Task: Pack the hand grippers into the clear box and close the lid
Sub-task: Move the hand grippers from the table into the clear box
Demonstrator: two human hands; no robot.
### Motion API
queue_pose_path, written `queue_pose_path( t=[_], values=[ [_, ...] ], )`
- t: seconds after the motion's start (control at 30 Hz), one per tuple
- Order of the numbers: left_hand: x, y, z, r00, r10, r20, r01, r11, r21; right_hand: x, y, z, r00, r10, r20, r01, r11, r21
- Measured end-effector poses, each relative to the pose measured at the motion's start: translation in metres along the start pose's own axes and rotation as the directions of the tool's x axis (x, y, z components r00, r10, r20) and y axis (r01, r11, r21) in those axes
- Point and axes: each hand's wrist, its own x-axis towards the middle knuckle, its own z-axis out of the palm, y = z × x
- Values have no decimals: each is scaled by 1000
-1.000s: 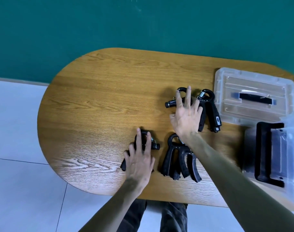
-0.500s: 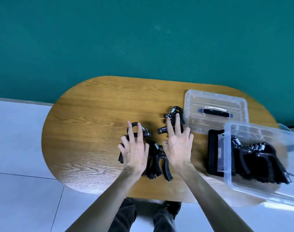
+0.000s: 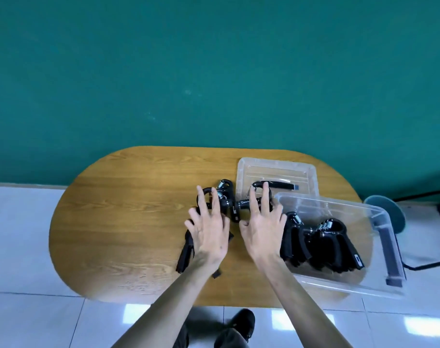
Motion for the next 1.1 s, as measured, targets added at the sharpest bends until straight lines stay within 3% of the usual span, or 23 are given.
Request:
queue_pose_path(
  t=[0.6,1.1],
  values=[
    [-51,172,66,960,272,70,-271,962,-18,-31,189,-27,954,297,-43,-297,955,1],
    [-51,211,137,957,223,183,-234,971,40,-26,252,23,923,368,109,-374,926,42]
  ],
)
